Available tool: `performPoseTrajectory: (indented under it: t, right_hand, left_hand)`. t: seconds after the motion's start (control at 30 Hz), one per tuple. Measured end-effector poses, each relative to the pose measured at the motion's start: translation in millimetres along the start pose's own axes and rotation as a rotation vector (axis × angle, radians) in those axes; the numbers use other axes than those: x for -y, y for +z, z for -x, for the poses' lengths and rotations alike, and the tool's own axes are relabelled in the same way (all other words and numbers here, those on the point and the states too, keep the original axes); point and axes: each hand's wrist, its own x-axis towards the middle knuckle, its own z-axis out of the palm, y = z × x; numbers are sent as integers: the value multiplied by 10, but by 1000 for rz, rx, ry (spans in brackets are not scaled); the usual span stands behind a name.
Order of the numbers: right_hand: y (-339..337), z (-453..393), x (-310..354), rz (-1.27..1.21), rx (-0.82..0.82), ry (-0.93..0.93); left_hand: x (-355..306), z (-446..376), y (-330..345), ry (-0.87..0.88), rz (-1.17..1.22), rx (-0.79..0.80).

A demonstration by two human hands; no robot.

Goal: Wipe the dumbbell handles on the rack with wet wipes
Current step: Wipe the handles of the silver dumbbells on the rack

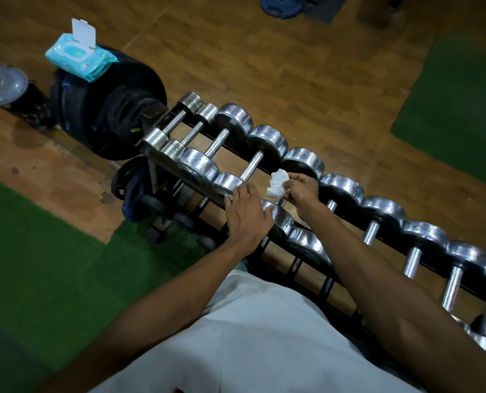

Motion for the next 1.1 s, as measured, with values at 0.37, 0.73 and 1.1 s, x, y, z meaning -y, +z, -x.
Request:
performPoseTrajectory:
  t: [0.37, 0.73, 1.1]
  right_hand:
    - [-1, 333, -132, -67, -148, -15]
    - [-132, 541, -298, -124, -294, -38]
    - [-299, 511, -196, -77, -260, -81]
  left_hand:
    - [-15, 160, -13, 109, 251, 122]
    - [-48, 313, 195, 134, 134, 232]
    - [-174, 196, 116, 112, 65, 143]
